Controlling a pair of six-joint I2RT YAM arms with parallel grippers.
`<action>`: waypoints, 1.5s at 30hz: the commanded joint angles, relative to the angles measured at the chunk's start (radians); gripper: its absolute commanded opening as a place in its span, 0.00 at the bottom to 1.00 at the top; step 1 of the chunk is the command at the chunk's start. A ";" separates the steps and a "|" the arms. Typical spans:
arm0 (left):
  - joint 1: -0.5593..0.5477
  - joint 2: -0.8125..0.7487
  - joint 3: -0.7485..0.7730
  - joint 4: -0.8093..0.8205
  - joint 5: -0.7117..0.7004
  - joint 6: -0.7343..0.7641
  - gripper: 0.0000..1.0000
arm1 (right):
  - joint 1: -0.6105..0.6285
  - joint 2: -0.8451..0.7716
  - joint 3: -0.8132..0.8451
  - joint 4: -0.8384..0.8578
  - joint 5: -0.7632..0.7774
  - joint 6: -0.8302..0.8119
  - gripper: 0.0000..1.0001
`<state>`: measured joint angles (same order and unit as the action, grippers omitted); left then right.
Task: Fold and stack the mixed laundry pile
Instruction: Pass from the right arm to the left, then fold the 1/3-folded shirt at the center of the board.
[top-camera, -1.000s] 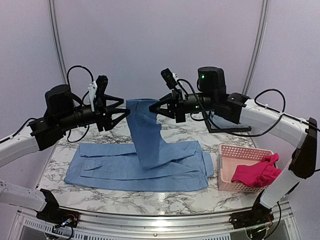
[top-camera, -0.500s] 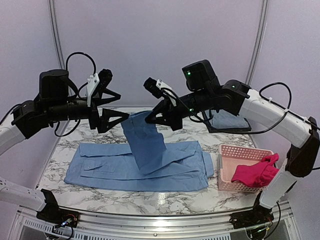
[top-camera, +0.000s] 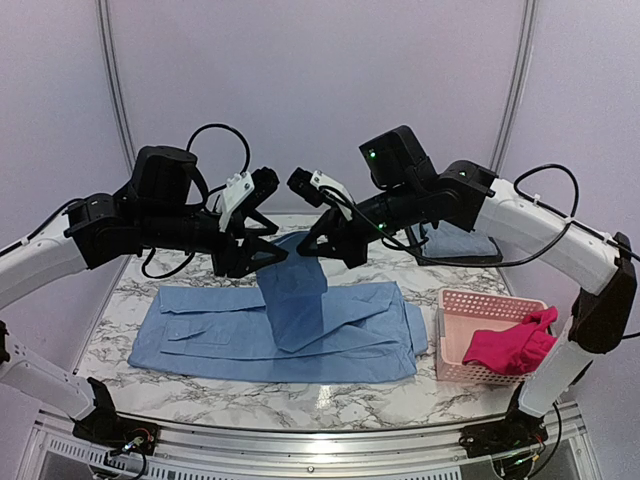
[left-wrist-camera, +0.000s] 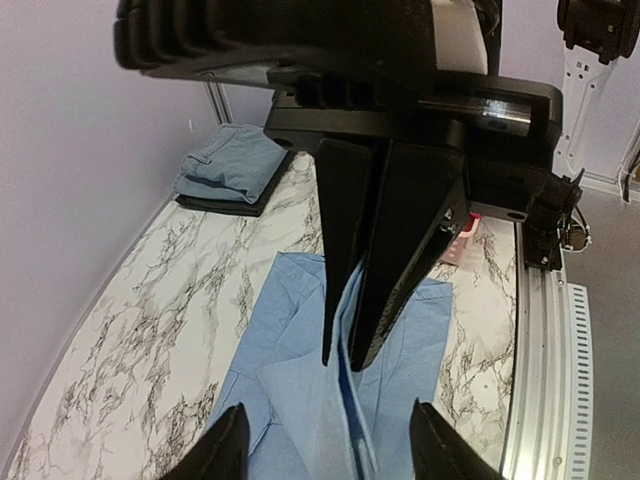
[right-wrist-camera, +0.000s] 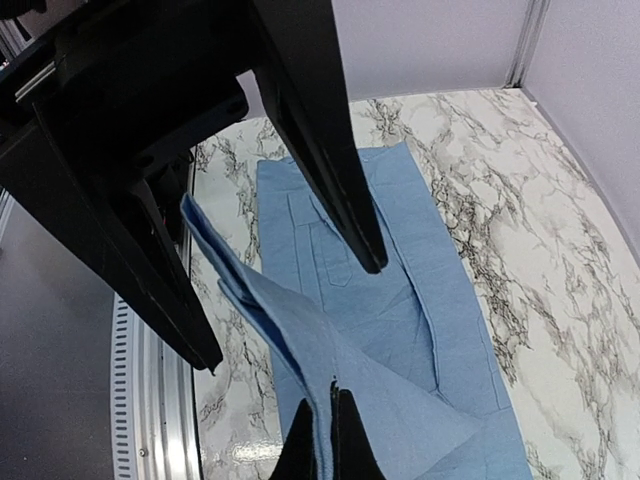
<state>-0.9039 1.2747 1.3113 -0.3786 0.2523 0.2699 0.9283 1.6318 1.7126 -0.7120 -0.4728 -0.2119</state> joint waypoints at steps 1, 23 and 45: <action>-0.015 0.013 0.039 -0.019 -0.003 0.007 0.43 | 0.006 0.000 0.036 -0.003 0.006 0.017 0.00; -0.391 -0.040 0.092 -0.047 0.016 0.088 0.00 | -0.422 -0.291 -0.332 0.377 -0.114 0.307 0.77; -0.069 -0.294 -0.445 0.369 -0.669 -0.695 0.00 | -0.428 0.081 -0.353 0.315 -0.160 0.323 0.50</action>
<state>-1.0660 1.0672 0.9745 -0.1314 -0.2478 -0.1776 0.5056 1.6787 1.3079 -0.3557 -0.6762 0.1188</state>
